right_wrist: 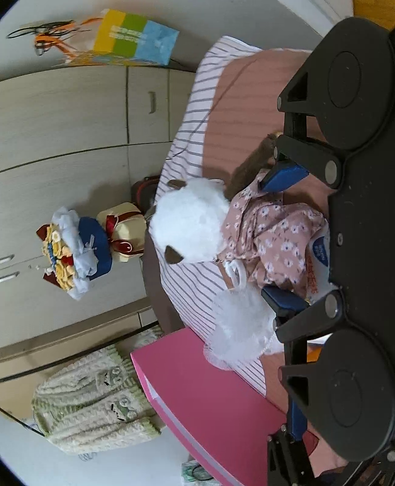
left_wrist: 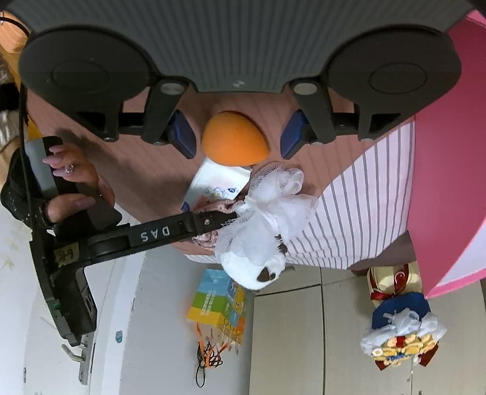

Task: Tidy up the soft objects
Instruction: 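Grasp the orange sponge with the left tool while the right tool grasps the floral cloth, then lift and carry the orange sponge and floral cloth over the box with both tools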

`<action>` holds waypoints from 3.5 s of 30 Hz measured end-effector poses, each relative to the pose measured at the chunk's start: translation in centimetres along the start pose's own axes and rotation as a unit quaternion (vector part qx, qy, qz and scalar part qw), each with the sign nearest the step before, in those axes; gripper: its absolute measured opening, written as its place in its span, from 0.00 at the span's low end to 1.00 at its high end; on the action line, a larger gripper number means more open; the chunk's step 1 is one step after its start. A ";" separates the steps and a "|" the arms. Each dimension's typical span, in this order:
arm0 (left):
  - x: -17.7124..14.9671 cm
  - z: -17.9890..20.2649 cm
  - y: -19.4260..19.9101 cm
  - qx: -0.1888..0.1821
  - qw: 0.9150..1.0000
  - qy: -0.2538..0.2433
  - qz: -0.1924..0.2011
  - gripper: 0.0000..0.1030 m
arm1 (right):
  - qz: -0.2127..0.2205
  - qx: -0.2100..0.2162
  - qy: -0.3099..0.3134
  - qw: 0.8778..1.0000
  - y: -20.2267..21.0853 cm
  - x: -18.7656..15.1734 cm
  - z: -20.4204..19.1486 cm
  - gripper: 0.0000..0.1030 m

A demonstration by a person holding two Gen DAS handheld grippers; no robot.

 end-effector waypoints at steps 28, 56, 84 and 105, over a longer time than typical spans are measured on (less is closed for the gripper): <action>-0.9 -0.8 4.2 -0.010 0.999 0.042 0.027 0.42 | 0.070 -0.019 0.021 0.997 6.8 -0.9 -1.6 0.15; -4.9 0.0 11.2 -0.011 0.998 0.067 -0.014 0.42 | 0.064 -0.026 0.090 0.994 14.5 -6.6 -7.7 0.15; -6.2 -1.8 26.0 0.074 0.997 0.037 0.009 0.42 | -0.030 0.144 0.166 0.975 19.5 -6.5 -22.0 0.15; 1.6 -10.0 25.3 0.139 0.987 0.025 0.073 0.43 | 0.069 0.128 0.164 0.976 13.7 5.5 -27.5 0.16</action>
Point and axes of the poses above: each gripper's, at about its wrist camera, not at the fingertips, and y roughly against the way its jaws point, z to its right, x to its top, the point moved 1 cm from there along -y, roughly the way its jaws point, and after that the axes turned 15 degrees about -x, right-handed, at the moved point
